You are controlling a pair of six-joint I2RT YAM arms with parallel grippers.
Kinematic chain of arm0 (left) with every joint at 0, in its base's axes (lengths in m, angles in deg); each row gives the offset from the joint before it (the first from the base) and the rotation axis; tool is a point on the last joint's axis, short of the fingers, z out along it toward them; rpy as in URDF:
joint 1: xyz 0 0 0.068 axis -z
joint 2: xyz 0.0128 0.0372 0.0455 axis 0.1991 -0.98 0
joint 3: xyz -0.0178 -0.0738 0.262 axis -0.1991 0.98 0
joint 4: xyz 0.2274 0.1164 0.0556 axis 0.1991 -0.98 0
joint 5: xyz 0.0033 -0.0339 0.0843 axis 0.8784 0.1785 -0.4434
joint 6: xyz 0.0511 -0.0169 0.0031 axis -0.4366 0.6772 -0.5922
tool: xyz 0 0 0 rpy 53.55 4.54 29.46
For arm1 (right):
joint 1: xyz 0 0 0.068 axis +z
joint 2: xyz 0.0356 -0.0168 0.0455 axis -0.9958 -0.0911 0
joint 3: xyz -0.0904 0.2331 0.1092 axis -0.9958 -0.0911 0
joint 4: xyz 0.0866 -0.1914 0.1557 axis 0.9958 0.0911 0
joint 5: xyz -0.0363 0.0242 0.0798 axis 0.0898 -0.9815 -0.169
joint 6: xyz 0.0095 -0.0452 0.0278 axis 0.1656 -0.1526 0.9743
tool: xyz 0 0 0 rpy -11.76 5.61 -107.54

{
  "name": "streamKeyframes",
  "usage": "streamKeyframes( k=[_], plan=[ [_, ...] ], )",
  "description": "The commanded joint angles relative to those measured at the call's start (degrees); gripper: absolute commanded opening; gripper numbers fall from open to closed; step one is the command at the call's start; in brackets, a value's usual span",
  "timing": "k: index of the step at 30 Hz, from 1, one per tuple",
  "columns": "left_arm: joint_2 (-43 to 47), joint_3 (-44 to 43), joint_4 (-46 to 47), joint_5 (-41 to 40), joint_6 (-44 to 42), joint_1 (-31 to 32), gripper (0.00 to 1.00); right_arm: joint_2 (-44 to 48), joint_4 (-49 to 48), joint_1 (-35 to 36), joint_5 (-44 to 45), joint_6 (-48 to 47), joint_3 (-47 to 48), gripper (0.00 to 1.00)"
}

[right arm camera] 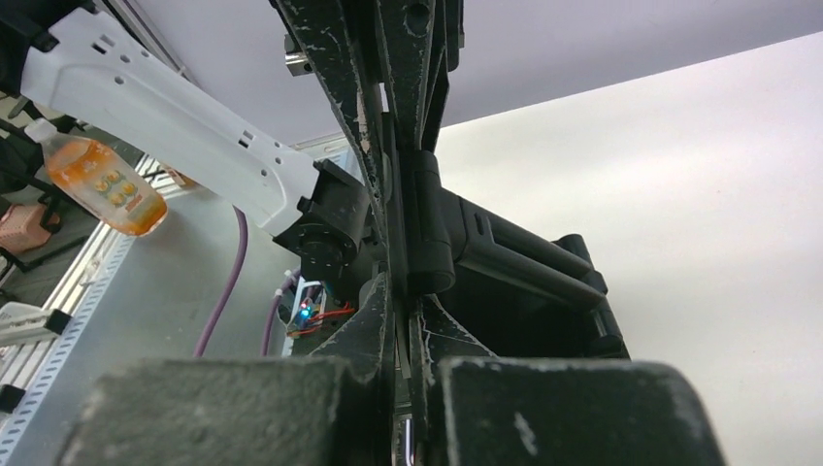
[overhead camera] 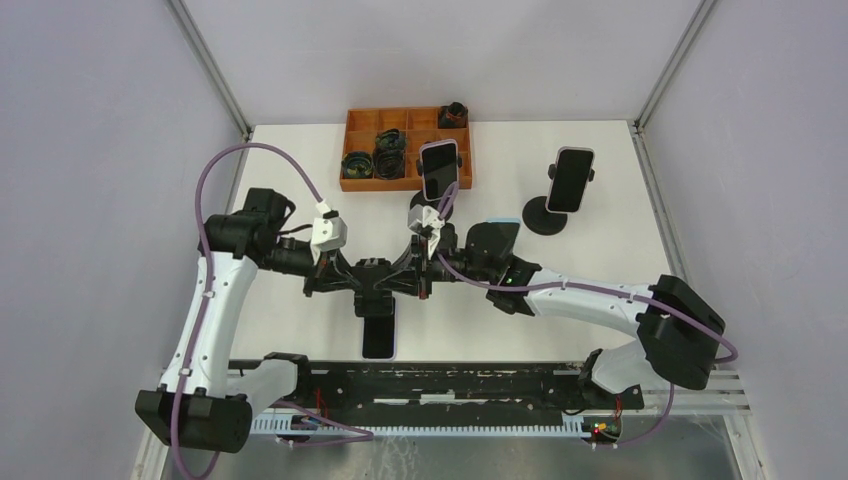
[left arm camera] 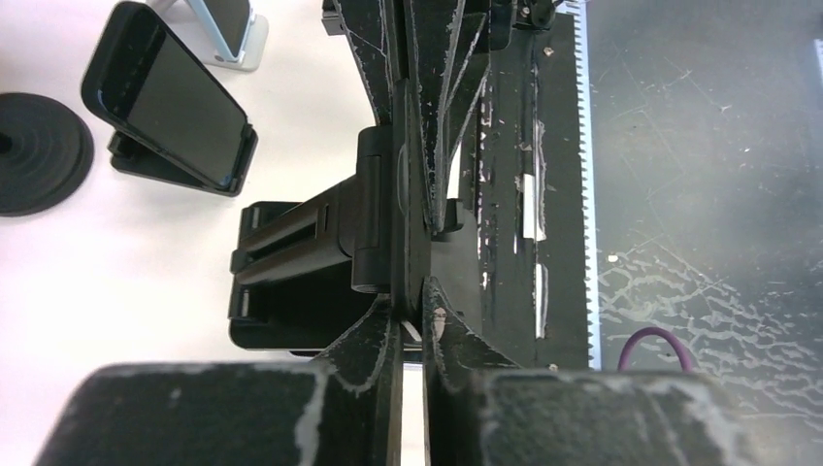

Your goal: Remove the phone from the phone stand

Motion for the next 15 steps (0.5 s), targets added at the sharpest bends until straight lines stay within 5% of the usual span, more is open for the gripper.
streamKeyframes(
  k=[1,7,15],
  plan=[
    [-0.3,1.1,0.4,0.6,-2.6,0.1,0.07,-1.6,-4.5,0.2,-0.5,0.6,3.9,0.06],
    [-6.0,1.4,3.3,-1.9,-4.2,0.0,0.02,-3.7,-2.0,-2.7,-3.0,3.3,3.4,0.63],
    [-12.7,1.3,15.9,-7.6,-2.1,-0.7,0.02,5.6,3.4,-6.7,1.4,-0.4,-6.9,0.9]
  ],
)
